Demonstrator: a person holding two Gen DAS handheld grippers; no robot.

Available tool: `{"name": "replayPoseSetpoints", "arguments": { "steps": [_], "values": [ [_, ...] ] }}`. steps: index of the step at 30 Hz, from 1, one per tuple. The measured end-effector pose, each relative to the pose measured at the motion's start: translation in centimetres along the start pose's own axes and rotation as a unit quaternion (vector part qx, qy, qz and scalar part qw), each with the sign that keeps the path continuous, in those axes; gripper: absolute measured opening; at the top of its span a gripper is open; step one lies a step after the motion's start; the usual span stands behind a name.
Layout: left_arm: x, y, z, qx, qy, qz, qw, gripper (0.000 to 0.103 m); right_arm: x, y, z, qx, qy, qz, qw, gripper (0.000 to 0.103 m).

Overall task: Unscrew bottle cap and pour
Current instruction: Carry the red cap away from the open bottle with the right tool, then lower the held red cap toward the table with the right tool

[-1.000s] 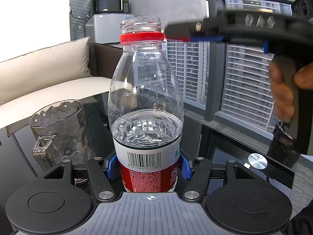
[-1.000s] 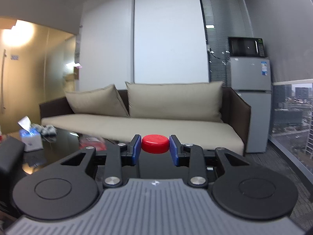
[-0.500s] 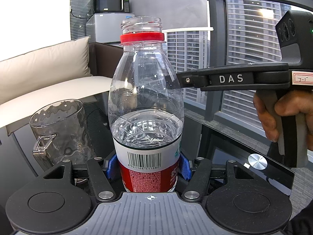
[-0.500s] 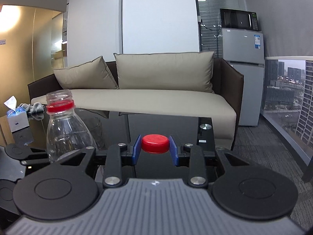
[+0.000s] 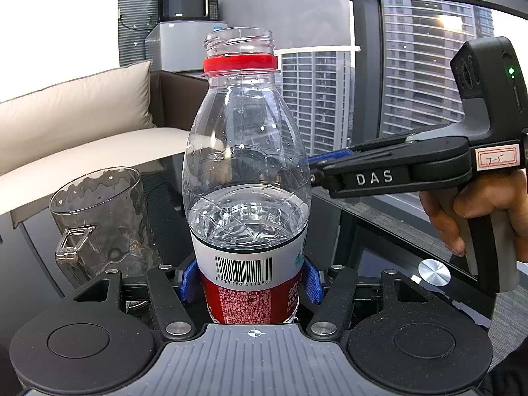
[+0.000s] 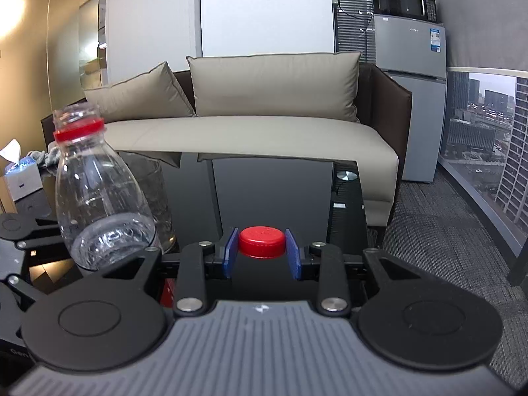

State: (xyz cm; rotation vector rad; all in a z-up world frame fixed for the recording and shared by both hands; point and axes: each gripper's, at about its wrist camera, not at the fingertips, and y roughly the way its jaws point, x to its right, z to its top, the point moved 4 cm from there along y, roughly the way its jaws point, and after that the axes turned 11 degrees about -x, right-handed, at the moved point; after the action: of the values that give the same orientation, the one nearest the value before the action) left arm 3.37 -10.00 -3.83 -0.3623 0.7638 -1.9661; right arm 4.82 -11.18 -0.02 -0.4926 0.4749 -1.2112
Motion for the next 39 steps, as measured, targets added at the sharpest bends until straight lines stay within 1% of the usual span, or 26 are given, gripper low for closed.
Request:
{"name": "replayPoseSetpoints", "arguments": {
  "steps": [22,39],
  "values": [
    [0.4,0.1,-0.1,0.0,-0.001,0.0,1.0,0.057,0.2,1.3,-0.9,-0.055,0.0,0.002,0.998,0.033],
    [0.3,0.2,-0.1,-0.001,-0.004,0.0,1.0,0.057,-0.3,1.8,-1.6,-0.077,-0.007,0.009,0.997,0.033]
  ]
}}
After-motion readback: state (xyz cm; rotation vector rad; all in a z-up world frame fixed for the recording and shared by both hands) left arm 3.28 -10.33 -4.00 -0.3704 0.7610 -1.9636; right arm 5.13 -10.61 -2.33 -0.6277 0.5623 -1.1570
